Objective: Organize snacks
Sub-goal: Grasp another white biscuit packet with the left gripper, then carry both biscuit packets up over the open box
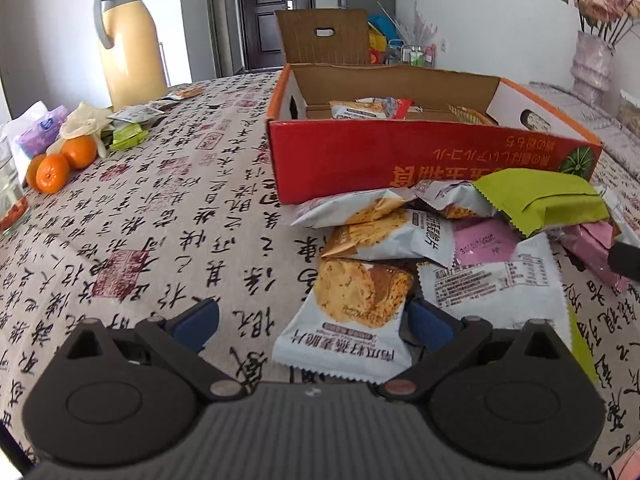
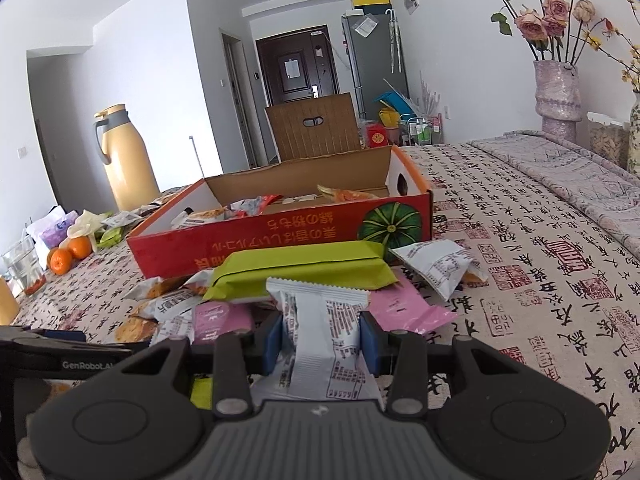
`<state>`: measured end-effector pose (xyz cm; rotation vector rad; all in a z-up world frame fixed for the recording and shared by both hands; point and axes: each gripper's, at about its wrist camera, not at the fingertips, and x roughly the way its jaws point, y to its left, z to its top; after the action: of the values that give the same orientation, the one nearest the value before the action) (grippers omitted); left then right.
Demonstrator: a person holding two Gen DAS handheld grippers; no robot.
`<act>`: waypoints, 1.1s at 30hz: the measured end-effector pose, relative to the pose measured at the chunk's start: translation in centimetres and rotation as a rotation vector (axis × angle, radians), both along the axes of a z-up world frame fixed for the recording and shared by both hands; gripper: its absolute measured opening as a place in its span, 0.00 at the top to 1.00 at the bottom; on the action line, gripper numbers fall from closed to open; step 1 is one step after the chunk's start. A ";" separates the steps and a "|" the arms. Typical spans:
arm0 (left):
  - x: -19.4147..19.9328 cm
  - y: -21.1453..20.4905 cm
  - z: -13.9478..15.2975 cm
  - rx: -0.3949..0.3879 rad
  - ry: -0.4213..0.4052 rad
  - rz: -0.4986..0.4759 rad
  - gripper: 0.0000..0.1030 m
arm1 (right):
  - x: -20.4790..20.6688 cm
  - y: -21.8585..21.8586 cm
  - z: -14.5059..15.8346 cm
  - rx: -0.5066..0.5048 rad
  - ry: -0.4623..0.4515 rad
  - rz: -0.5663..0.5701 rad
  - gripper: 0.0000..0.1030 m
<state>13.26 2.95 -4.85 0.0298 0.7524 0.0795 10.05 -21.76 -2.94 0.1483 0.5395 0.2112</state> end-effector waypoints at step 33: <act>-2.6 0.3 3.9 -0.053 -0.159 0.009 0.57 | -0.9 -1.0 0.5 0.016 -0.026 -0.009 0.62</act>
<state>10.66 3.22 -0.91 -0.0303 0.5954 0.0701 9.12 -22.72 -2.42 0.1634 0.5110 0.2083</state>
